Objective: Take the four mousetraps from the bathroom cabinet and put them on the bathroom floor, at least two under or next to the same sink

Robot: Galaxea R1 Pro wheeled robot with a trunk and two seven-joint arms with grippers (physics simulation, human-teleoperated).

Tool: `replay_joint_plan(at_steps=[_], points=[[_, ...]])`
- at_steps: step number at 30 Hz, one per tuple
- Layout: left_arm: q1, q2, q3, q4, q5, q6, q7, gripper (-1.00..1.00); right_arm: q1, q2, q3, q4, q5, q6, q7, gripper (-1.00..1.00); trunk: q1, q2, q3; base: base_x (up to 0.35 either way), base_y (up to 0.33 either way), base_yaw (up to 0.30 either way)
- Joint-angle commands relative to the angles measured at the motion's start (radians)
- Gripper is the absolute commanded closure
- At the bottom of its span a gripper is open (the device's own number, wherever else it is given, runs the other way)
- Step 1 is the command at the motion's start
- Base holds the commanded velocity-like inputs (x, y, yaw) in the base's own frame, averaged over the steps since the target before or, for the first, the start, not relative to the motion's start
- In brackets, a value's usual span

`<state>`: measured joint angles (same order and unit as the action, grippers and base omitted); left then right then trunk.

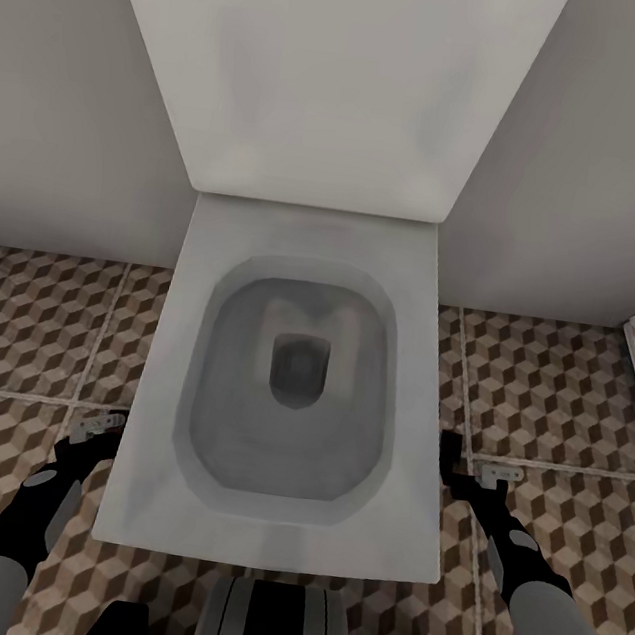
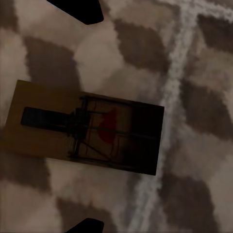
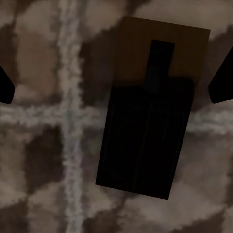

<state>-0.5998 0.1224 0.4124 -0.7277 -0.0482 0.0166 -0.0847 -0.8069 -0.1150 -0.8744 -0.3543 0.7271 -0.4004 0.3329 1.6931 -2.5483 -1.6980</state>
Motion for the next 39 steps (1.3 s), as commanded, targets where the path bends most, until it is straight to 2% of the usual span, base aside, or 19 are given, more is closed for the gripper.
replay_joint_plan(at_steps=[1, 17, 39], points=[[0.0, -0.001, 0.0, 0.0, 0.0, 0.0, -0.001, -1.0, 0.0, 0.0, 0.0, 0.0, 0.0, 0.0, 0.0, -1.0, 0.0, 0.0, 0.0, 0.0, 0.0, 0.0], [0.0, -0.006, 0.0, 0.0, 0.002, -0.003, 0.0, -1.0, 0.0, 0.0, 0.0, 0.0, 0.0, 0.0, 0.0, -1.0, 0.0, 0.0, 0.0, -0.024, 0.0, 0.0], [0.0, -0.009, 0.0, 0.0, 0.002, -0.001, 0.0, -1.0, 0.0, 0.0, 0.0, 0.0, 0.001, 0.0, 0.0, -1.0, 0.0, 0.0, 0.0, -0.314, 0.0, 0.0]])
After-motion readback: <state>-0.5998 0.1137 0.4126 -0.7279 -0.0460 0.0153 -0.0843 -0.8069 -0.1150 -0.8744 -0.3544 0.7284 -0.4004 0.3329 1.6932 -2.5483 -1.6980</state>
